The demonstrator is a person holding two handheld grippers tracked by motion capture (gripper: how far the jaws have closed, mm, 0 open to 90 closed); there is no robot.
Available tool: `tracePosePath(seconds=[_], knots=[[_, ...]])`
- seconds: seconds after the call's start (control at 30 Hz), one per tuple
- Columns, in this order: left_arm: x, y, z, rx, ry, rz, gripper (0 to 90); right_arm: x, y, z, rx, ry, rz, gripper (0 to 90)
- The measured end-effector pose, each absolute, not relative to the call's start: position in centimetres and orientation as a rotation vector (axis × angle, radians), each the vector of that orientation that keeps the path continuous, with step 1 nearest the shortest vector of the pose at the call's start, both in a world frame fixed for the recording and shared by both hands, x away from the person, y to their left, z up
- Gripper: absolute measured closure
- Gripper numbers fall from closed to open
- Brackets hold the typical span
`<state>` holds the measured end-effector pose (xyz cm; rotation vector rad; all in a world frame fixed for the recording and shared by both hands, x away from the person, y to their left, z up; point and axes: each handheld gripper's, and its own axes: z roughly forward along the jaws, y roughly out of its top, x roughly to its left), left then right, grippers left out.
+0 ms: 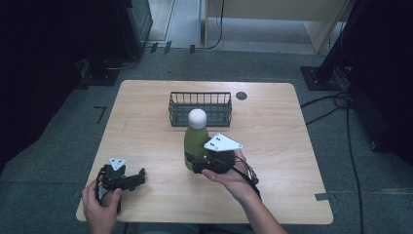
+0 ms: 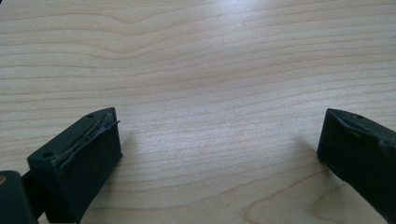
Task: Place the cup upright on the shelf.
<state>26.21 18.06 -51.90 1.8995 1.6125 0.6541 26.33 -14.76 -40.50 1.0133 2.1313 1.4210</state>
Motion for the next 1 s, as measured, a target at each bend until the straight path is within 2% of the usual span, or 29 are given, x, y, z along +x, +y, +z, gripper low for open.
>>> tracePosePath(seconds=[1.0], knots=[[26.2,18.1,-51.9,1.9,1.614,0.654,0.0,32.0,-16.3,-37.5,1.075,1.997,1.353,20.6]])
